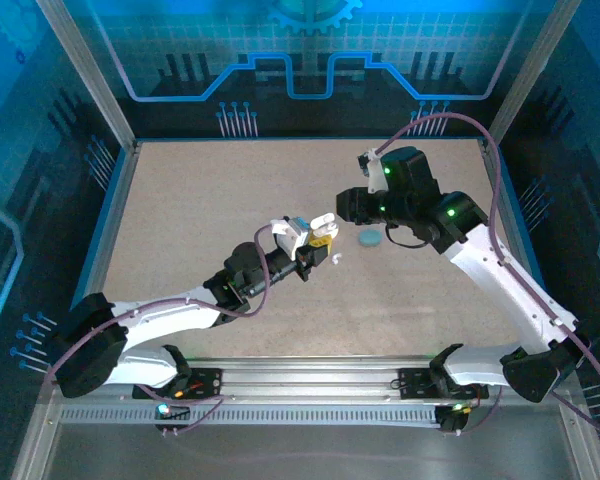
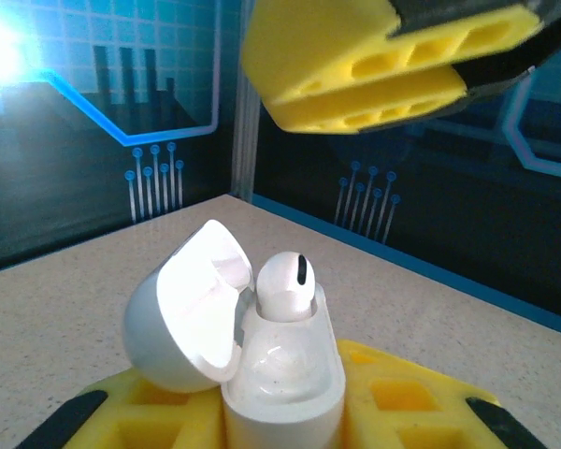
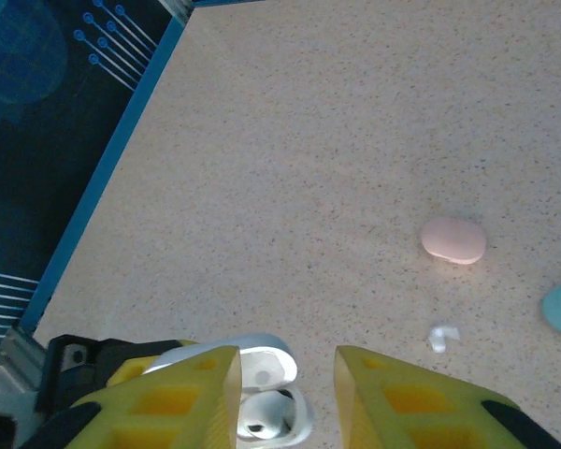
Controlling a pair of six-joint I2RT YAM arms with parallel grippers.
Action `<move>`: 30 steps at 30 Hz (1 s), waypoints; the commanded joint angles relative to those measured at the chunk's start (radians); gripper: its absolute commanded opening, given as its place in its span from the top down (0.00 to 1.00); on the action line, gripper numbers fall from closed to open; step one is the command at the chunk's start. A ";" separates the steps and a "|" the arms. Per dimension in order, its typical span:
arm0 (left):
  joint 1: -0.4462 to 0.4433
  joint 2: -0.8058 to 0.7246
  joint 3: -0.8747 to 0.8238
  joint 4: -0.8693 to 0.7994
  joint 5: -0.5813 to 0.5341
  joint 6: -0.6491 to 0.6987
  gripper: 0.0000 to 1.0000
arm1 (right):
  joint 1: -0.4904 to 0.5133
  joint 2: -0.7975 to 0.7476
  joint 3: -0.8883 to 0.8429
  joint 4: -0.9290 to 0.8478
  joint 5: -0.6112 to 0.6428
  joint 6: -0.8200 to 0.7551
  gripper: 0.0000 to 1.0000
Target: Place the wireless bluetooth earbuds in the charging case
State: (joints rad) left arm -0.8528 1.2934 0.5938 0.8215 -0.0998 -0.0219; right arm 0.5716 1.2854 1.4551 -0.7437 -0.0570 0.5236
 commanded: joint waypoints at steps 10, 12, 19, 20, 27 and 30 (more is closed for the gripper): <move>-0.002 -0.193 -0.068 -0.028 -0.237 0.099 0.72 | -0.164 0.219 -0.126 -0.033 -0.112 0.012 0.61; -0.003 -0.214 -0.073 -0.039 -0.251 0.115 0.72 | -0.164 0.328 -0.086 -0.061 -0.126 -0.004 0.59; 0.001 -0.285 -0.100 -0.068 -0.266 0.133 0.71 | -0.141 0.658 0.083 -0.094 -0.086 -0.008 0.57; 0.002 -0.298 -0.107 -0.074 -0.273 0.135 0.71 | -0.141 0.690 0.104 -0.093 -0.092 0.001 0.57; 0.009 -0.367 -0.140 -0.108 -0.297 0.142 0.71 | -0.122 0.852 0.229 -0.117 -0.095 -0.009 0.60; 0.012 -0.385 -0.146 -0.118 -0.304 0.143 0.71 | -0.111 0.883 0.250 -0.133 -0.067 -0.016 0.64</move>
State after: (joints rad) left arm -0.8497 0.9333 0.4660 0.7033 -0.3744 0.1062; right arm 0.4416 2.1391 1.6707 -0.8223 -0.1390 0.5179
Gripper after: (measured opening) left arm 0.290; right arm 0.367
